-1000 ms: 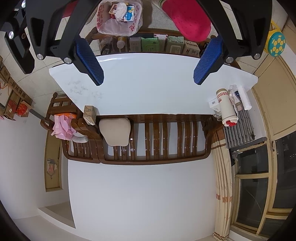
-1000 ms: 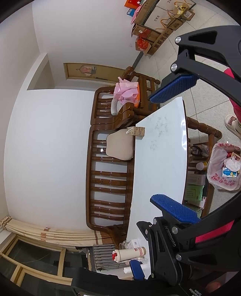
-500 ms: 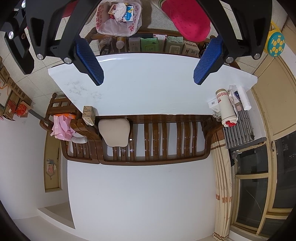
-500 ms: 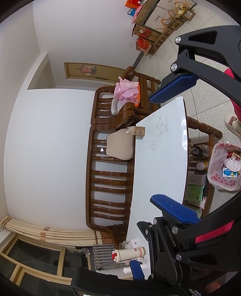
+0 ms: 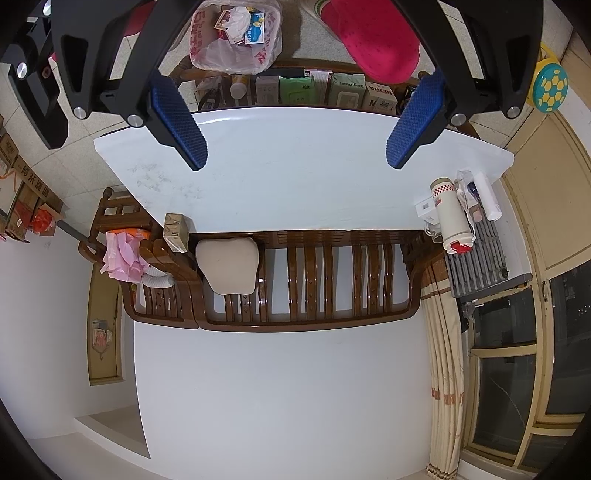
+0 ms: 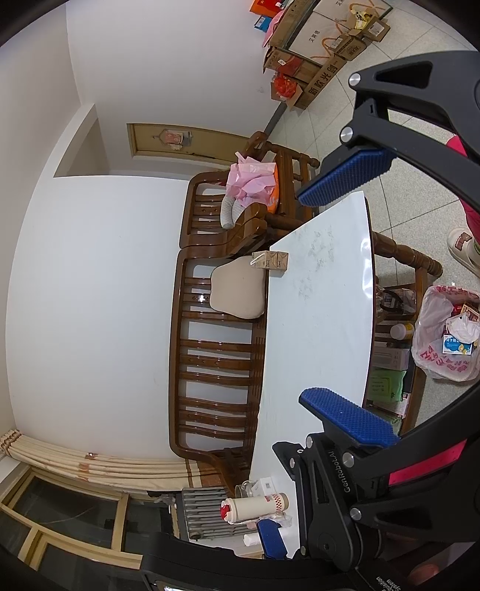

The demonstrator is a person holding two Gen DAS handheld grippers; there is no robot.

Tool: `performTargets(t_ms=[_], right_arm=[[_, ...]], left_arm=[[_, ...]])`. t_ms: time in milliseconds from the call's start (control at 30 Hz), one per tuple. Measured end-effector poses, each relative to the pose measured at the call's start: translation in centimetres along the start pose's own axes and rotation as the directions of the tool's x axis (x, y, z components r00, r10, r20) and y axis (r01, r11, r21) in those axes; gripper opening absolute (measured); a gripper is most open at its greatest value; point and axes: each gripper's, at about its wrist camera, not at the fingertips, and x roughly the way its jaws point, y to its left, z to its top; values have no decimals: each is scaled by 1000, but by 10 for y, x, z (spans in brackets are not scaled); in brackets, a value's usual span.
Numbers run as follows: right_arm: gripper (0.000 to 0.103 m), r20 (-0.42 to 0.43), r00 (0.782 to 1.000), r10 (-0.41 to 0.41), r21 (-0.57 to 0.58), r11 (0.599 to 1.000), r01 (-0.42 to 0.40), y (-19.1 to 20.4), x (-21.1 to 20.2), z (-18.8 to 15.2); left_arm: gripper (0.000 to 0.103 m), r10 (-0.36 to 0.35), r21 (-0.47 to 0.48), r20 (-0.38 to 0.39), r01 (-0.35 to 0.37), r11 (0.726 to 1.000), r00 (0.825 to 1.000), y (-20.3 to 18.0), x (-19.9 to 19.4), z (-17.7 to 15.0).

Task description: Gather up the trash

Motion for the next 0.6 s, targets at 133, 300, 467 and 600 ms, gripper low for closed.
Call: performTargets(t_ms=[133, 300, 467, 600], right_arm=[[96, -2, 1000, 2, 0, 1000, -2, -1, 1, -1], [96, -9, 1000, 3, -1, 1000, -3, -1, 3, -3], [96, -9, 1000, 3, -1, 1000, -3, -1, 5, -4], [96, -11, 1000, 5, -1, 1000, -5, -1, 6, -4]], left_arm=[[95, -11, 0, 2, 11, 1000, 1000, 3, 1, -2], [95, -16, 5, -9, 16, 1000, 1000, 9, 5, -5], [95, -19, 7, -26, 19, 1000, 999, 9, 9, -3], [95, -9, 8, -18, 9, 1000, 1000, 12, 7, -5]])
